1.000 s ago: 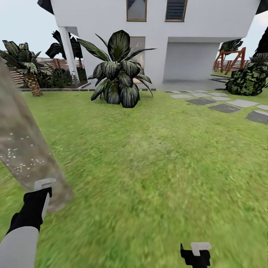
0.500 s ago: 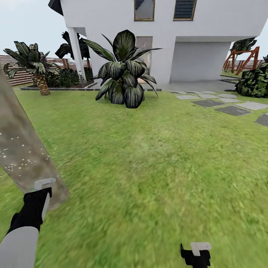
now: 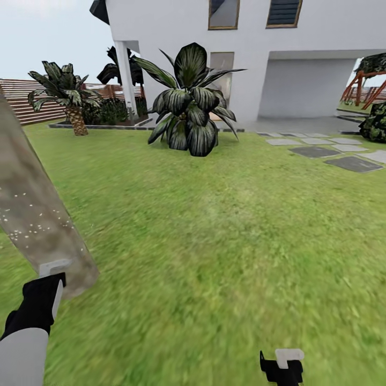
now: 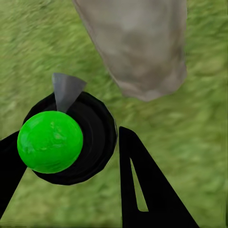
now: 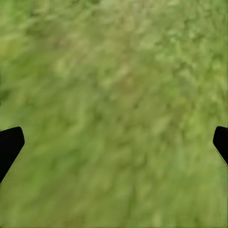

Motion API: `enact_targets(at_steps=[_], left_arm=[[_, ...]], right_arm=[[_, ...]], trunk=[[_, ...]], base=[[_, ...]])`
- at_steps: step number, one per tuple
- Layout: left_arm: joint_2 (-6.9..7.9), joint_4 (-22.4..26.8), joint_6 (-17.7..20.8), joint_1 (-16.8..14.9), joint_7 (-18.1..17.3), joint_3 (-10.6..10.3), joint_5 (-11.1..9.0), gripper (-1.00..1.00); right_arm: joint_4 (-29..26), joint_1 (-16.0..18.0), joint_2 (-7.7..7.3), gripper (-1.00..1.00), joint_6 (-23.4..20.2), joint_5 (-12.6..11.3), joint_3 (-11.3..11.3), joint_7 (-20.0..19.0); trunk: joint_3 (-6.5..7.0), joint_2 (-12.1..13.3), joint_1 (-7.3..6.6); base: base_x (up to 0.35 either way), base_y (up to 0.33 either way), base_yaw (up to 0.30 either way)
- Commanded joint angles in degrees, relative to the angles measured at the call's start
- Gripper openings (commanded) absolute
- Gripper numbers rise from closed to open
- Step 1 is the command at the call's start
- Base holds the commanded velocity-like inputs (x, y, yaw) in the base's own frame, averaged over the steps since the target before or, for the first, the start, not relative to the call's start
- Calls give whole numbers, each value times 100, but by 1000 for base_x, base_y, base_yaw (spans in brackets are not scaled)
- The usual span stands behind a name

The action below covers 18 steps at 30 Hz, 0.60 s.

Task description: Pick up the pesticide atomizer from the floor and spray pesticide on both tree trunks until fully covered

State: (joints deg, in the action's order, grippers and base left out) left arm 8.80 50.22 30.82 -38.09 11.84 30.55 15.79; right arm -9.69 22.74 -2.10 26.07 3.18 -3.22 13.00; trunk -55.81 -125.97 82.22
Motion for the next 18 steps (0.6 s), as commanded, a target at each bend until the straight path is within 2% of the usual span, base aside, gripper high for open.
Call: enact_targets(at_steps=[1,13,18], left_arm=[[-18,6,28,-5,1,-4,21,-100],[-82,-65,12,-5,-53,-11,-23,-100],[-157,-65,12,-5,-18,-13,2,-100]], right_arm=[[3,2,-2,100,0,34,-31,54],[3,2,8,100,-1,34,-32,54],[3,2,8,100,-4,34,-31,54]], trunk=[[-5,-2,1],[-5,-2,1],[-5,-2,1]], base=[[227,-135,264],[28,-9,268],[247,-63,269]])
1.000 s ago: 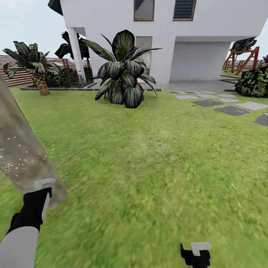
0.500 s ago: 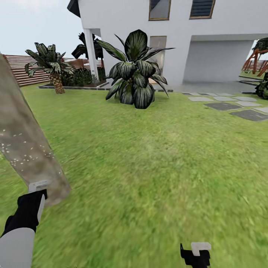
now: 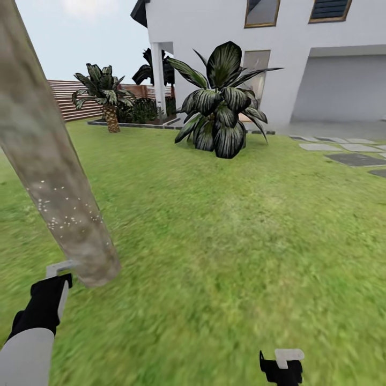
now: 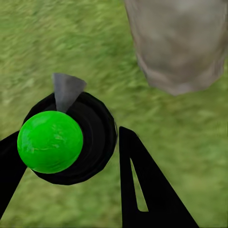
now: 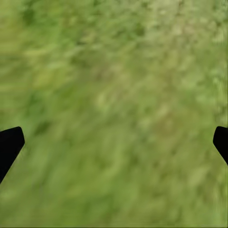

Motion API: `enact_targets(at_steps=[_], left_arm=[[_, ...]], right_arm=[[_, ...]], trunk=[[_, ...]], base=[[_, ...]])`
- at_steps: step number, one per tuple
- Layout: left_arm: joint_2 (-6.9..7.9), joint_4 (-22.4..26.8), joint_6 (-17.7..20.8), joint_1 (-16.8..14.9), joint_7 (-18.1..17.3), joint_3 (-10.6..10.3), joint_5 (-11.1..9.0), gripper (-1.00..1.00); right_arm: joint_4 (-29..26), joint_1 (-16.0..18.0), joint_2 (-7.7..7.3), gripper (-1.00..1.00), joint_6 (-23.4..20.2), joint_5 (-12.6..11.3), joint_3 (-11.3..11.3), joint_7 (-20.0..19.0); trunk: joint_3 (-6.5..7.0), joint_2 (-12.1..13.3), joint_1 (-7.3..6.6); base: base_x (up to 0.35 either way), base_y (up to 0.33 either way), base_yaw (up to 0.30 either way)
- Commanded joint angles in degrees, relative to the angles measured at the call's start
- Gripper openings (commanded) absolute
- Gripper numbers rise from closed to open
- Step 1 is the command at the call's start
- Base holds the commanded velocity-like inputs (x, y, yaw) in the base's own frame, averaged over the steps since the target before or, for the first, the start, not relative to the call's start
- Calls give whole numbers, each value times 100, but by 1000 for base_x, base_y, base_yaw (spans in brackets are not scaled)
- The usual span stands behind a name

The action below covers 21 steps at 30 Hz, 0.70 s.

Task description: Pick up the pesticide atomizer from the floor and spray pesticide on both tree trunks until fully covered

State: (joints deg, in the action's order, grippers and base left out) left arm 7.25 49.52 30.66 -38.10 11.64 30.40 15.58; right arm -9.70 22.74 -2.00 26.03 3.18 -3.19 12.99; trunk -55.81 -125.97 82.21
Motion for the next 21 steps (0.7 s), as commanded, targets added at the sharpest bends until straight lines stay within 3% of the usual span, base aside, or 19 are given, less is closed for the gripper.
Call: enact_targets(at_steps=[1,5,12,21], left_arm=[[-3,5,28,-5,4,1,23,-100],[-4,5,28,-5,5,1,24,-100],[-4,5,28,-5,5,1,31,-100],[-4,14,28,-7,8,2,32,-100]], right_arm=[[3,2,-2,100,-1,34,-33,54],[3,2,-2,100,-1,34,-35,54],[3,2,-2,100,0,34,-32,54],[3,2,-2,100,3,34,-34,54]], trunk=[[-5,-2,2],[-5,-2,2],[-5,-2,2],[-5,-2,2]], base=[[297,-82,269],[300,-98,254],[260,-165,20],[135,-244,71]])
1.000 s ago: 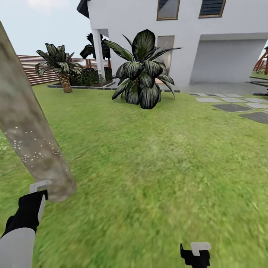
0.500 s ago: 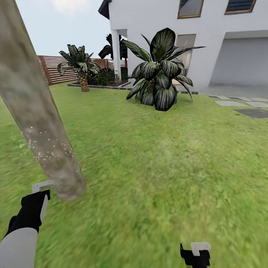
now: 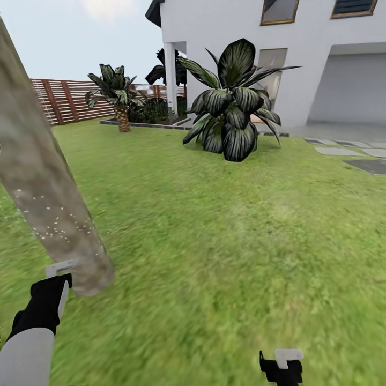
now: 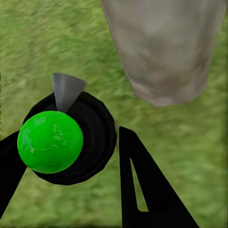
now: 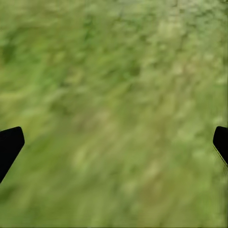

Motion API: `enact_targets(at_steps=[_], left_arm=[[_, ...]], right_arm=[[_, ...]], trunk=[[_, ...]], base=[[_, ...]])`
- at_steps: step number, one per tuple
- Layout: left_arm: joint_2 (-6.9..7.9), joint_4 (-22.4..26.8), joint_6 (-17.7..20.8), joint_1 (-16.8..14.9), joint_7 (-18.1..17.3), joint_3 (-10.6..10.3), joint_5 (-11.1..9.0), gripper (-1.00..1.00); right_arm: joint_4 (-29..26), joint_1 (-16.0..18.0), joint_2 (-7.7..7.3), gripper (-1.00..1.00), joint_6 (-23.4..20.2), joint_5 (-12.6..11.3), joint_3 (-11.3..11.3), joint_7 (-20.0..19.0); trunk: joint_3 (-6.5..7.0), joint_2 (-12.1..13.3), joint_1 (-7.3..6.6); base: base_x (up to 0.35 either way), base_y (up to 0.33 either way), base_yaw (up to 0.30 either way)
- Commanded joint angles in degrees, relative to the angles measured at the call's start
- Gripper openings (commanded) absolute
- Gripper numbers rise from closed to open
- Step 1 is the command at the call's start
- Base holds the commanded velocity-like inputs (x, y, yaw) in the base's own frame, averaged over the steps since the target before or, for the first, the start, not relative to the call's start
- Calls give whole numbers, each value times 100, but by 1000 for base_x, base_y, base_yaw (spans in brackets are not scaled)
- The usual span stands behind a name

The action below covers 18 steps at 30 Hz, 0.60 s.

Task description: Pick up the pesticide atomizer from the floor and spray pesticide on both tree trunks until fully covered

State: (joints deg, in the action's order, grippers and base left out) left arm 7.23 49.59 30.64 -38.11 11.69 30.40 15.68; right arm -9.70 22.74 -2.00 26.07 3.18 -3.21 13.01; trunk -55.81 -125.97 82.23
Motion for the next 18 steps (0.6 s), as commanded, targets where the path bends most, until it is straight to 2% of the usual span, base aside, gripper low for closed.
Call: enact_targets(at_steps=[1,15,18], left_arm=[[-2,7,30,-6,5,1,21,-100],[-2,6,30,-3,1,1,14,-100],[-2,7,30,-4,0,1,14,-100]], right_arm=[[3,2,-2,100,-1,34,-32,53],[3,2,-2,100,0,34,-34,53],[3,3,-2,100,-2,34,-32,53]], trunk=[[-5,-2,0],[-5,-2,0],[-5,-2,0]], base=[[129,-250,244],[158,-248,272],[177,-243,76]])
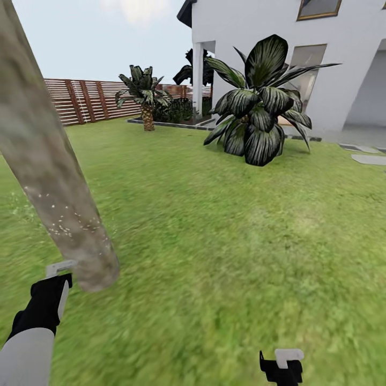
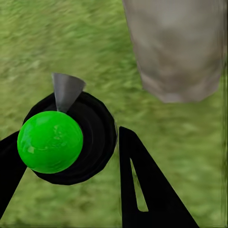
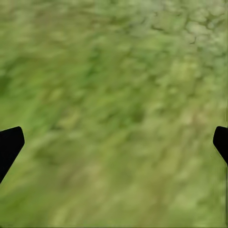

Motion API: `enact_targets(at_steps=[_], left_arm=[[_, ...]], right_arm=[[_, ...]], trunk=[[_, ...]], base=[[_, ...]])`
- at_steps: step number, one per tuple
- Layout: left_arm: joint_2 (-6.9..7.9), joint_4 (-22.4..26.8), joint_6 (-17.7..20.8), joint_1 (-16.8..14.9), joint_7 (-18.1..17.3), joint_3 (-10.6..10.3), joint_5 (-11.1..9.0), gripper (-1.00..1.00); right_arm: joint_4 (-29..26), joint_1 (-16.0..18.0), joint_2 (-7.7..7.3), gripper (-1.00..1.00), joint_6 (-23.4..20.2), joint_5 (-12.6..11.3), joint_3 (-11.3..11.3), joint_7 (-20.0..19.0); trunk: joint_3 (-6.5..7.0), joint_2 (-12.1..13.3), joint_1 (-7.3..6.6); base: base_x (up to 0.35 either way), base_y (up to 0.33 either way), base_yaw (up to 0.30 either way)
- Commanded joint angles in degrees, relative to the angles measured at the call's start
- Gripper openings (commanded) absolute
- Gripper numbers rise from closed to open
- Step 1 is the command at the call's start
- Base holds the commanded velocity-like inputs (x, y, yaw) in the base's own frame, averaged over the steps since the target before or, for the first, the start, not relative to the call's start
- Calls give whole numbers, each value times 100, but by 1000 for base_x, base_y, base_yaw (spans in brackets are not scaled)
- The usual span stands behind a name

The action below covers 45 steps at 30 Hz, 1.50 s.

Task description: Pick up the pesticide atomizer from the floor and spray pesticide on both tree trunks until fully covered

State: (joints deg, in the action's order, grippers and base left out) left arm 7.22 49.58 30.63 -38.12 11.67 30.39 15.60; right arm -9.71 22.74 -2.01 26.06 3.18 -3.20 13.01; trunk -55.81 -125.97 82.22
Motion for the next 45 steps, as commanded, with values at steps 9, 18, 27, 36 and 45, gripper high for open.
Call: enact_targets(at_steps=[9,18,27,36,45], left_arm=[[-1,8,31,-8,4,2,22,-100],[-1,8,31,-6,10,2,22,-100],[-1,1,31,-7,6,2,19,-100],[-1,5,31,-7,2,2,16,-100],[-1,30,31,-9,10,2,14,-100]], right_arm=[[5,3,-1,100,1,34,-31,52],[5,3,-1,100,-2,34,-32,52],[5,3,-1,100,-1,34,-31,52],[5,3,-1,100,-2,34,-31,52],[5,3,-1,100,1,34,-37,52]], trunk=[[-5,-2,1],[-5,-2,1],[-5,-2,1],[-5,-2,1],[-5,-2,1]], base=[[171,-243,38],[96,-262,257],[116,-261,274],[243,-182,46],[228,-189,16]])
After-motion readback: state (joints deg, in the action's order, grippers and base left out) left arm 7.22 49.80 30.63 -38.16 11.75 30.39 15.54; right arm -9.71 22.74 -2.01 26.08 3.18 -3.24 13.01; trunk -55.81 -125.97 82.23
